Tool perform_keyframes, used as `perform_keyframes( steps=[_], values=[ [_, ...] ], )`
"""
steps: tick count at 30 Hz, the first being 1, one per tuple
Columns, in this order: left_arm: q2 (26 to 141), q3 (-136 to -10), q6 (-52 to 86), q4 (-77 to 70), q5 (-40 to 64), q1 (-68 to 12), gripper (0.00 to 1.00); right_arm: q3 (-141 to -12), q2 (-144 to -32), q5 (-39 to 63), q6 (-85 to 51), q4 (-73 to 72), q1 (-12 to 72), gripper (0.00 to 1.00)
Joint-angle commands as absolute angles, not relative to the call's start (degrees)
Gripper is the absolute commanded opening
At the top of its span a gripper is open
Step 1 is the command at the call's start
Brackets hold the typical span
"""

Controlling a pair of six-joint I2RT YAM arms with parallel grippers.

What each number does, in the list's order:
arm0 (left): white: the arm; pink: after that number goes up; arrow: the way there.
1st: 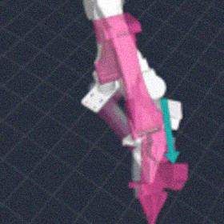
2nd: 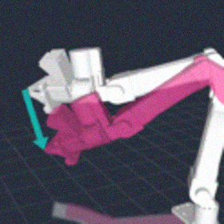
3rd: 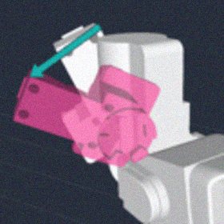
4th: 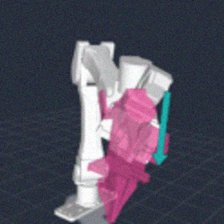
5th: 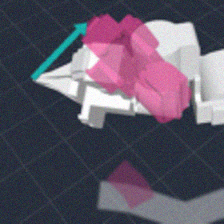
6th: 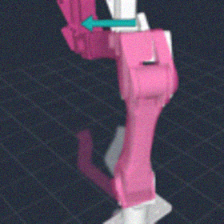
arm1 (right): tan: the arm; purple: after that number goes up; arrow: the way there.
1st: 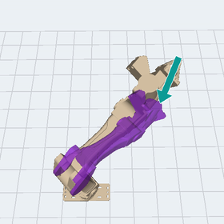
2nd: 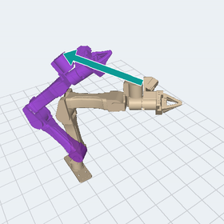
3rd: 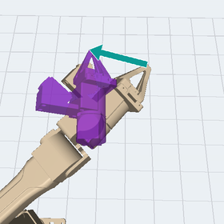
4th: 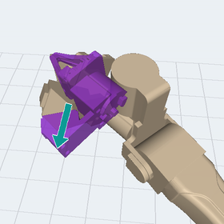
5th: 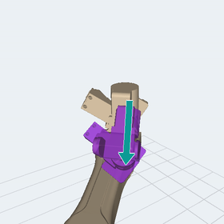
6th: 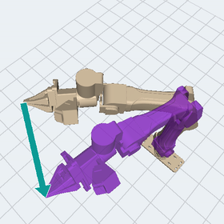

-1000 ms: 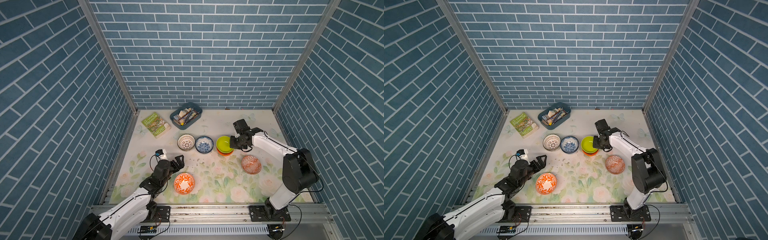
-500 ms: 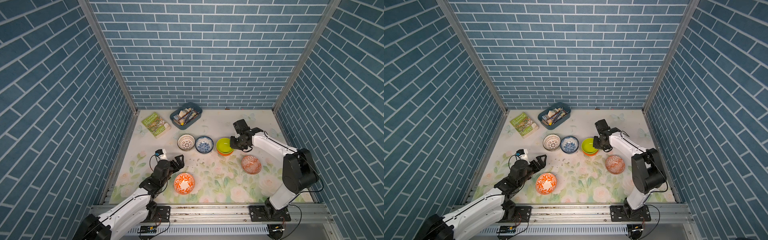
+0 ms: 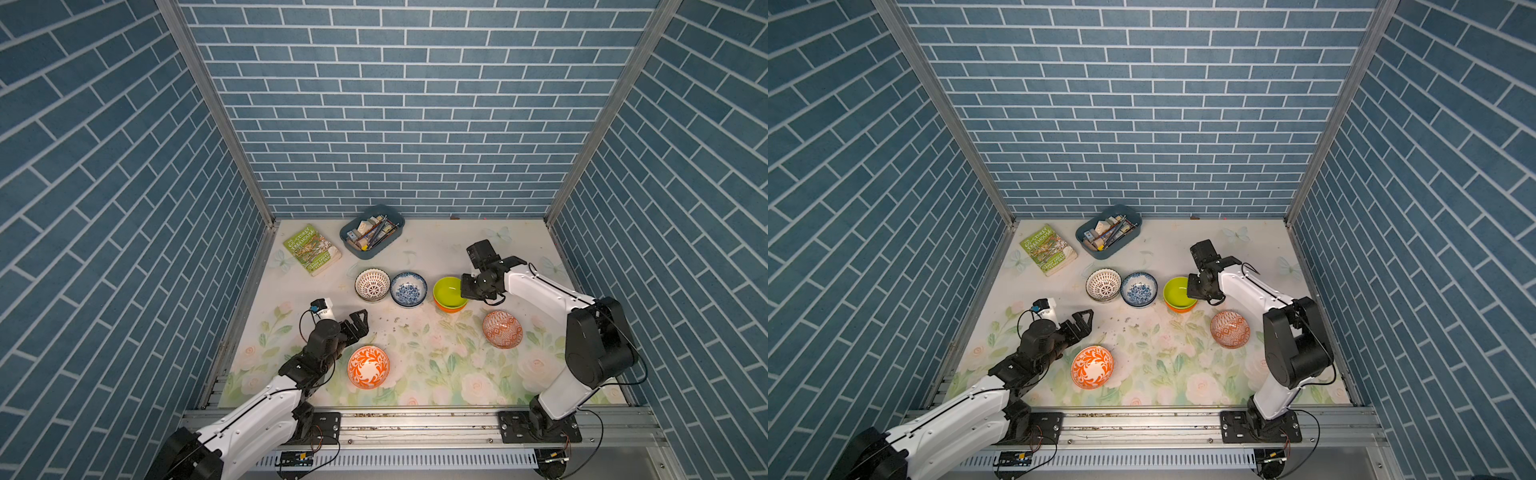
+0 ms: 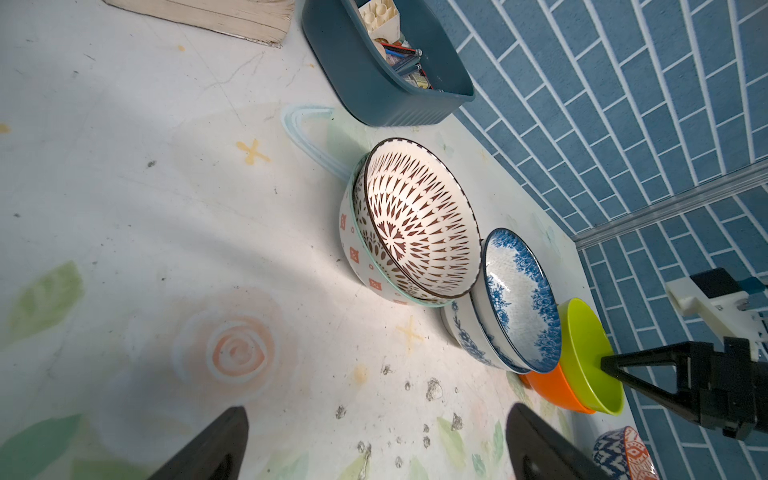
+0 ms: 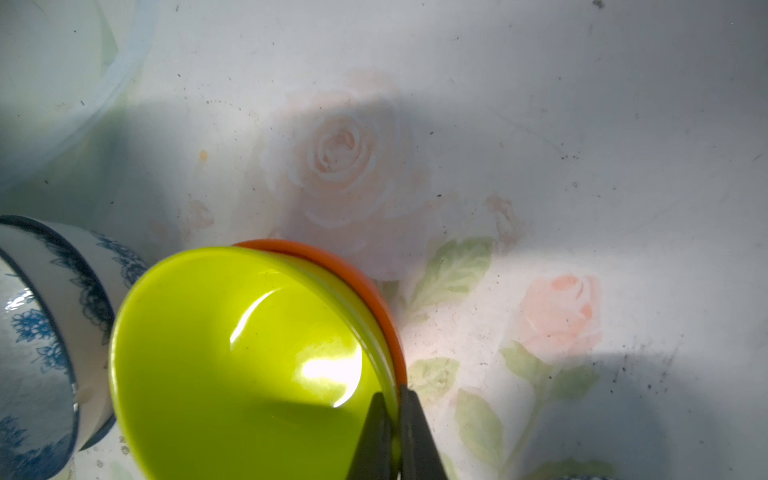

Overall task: Stack the bowls
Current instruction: Place the bowl on the bowl.

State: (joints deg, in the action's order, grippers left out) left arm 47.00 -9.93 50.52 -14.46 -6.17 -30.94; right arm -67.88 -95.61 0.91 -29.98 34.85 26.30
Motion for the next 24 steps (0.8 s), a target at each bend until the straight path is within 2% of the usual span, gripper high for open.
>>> perform_keyframes(
  steps=[1, 10, 20, 24],
  values=[
    [47.10, -10.98, 49.61, -14.50, -6.26, -30.76, 1.00, -66.97, -95.49, 1.94, -30.06, 34.59, 25.95, 0.00],
    [47.35, -11.05, 49.63, -14.59, -6.32, -30.74, 1.00, -66.98, -96.79, 3.94, -29.82, 34.29, 25.84, 0.01],
    [47.40, -11.07, 49.60, -14.51, -6.25, -30.72, 1.00, -67.28, -91.88, 3.70, -30.89, 34.50, 25.86, 0.49],
    [47.07, -10.95, 49.58, -14.41, -6.32, -30.75, 1.00, -64.46, -87.51, 3.95, -32.48, 32.88, 25.84, 0.63]
  ],
)
